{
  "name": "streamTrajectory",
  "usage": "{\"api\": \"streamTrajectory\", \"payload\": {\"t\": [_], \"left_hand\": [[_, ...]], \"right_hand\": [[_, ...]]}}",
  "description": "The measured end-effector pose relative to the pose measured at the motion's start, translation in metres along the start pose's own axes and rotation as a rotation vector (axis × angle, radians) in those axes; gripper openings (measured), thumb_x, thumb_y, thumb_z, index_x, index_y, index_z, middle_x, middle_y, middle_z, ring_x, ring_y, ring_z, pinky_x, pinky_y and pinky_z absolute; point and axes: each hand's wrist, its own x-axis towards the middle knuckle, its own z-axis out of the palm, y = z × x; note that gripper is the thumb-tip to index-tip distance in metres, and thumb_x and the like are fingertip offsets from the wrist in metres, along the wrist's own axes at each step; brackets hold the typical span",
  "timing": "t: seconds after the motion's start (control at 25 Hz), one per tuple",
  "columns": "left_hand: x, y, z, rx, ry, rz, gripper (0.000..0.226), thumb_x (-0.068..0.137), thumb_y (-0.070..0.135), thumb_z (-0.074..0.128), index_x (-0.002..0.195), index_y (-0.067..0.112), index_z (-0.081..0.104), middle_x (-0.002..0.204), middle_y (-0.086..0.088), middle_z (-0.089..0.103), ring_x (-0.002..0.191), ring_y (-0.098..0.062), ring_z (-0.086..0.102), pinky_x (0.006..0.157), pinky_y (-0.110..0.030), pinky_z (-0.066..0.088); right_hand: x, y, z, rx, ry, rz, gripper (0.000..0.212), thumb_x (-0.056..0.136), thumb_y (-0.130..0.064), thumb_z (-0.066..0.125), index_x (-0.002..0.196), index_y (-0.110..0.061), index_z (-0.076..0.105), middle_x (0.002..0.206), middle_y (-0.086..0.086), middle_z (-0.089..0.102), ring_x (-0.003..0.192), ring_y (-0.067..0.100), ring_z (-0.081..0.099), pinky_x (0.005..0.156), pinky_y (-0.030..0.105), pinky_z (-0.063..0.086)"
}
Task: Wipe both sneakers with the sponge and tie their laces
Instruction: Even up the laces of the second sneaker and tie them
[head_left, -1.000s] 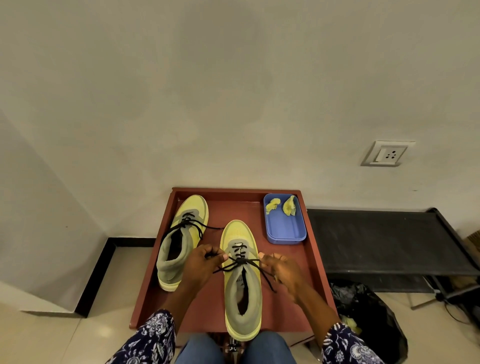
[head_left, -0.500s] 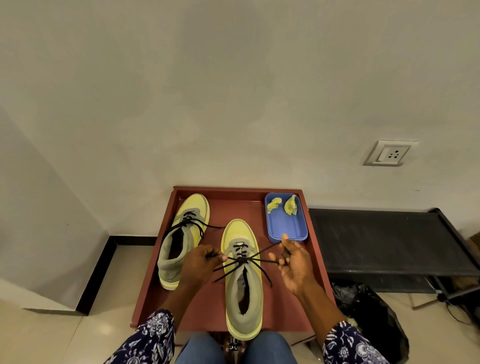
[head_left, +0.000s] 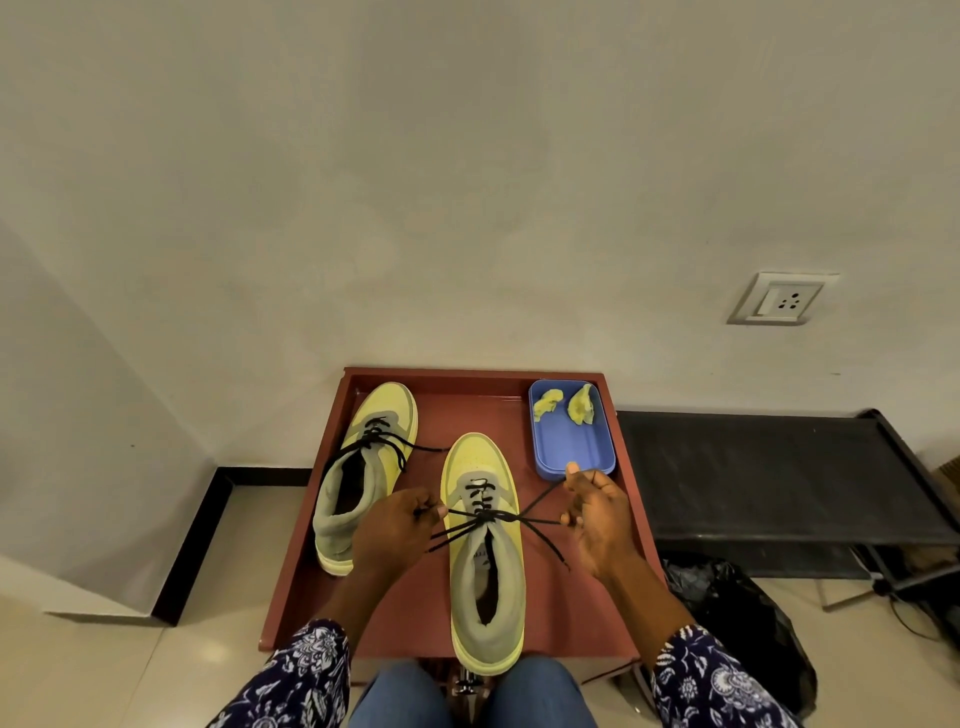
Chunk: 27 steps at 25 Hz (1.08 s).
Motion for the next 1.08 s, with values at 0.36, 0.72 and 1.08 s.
{"api": "streamTrajectory", "payload": {"t": [0.36, 0.72, 1.08], "left_hand": [[0.004, -0.006, 0.001, 0.051, 0.005, -0.018, 0.021, 0.089, 0.031, 0.055, 0.08, 0.013, 0.061, 0.07, 0.0, 0.064, 0.066, -0.016, 0.059, 0.059, -0.031, 0.045], [0.006, -0.009, 0.006, 0.104, 0.021, -0.017, 0.022, 0.091, 0.031, 0.053, 0.081, 0.011, 0.057, 0.076, -0.002, 0.065, 0.071, -0.02, 0.059, 0.058, -0.028, 0.039], [0.005, -0.011, 0.009, 0.117, 0.039, -0.014, 0.021, 0.091, 0.029, 0.052, 0.078, 0.011, 0.054, 0.067, 0.002, 0.058, 0.066, -0.019, 0.056, 0.051, -0.025, 0.032]], "right_hand": [[0.008, 0.008, -0.004, -0.193, 0.022, -0.098, 0.033, 0.092, -0.019, 0.054, 0.062, -0.01, 0.048, 0.052, 0.002, 0.035, 0.049, 0.013, 0.032, 0.046, 0.028, 0.036], [0.012, 0.017, -0.008, -0.289, 0.024, -0.139, 0.027, 0.091, -0.02, 0.056, 0.071, -0.002, 0.051, 0.06, 0.007, 0.038, 0.052, 0.016, 0.033, 0.048, 0.029, 0.036], [0.014, 0.019, -0.011, -0.315, 0.025, -0.125, 0.029, 0.091, -0.019, 0.056, 0.066, -0.007, 0.045, 0.058, 0.005, 0.037, 0.052, 0.015, 0.033, 0.049, 0.029, 0.036]]}}
